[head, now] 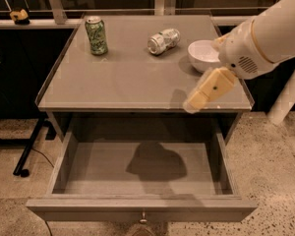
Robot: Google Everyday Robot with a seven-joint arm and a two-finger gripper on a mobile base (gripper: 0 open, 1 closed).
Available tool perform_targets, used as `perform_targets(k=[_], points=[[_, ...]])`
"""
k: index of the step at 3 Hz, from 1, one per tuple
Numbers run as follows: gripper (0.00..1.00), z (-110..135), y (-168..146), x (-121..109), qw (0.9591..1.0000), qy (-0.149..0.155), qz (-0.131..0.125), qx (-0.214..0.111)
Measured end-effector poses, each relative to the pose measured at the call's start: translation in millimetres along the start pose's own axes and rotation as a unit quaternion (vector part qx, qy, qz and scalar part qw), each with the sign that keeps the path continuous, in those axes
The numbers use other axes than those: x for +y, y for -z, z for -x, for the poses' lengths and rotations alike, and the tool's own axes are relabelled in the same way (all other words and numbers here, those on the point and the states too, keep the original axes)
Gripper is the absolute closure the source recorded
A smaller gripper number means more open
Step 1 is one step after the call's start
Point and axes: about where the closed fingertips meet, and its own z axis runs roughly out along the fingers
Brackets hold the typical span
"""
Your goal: Place green can into top drawer
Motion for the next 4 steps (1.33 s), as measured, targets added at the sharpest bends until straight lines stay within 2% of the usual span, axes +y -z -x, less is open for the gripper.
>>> perform_targets(k=[1,2,3,4], points=[[0.0,23.4,-20.5,-16.1,0.9954,-0.022,-0.009,-0.093],[0.0,45.9,-36.9,-23.0,0.9847,-0.018,0.012,-0.173],[0.0,45.9,-37.2,-22.9,0.9847,-0.018,0.012,-0.173],[0.0,47.4,-53.2,-17.4,0.9856,-0.016,0.023,-0.167]])
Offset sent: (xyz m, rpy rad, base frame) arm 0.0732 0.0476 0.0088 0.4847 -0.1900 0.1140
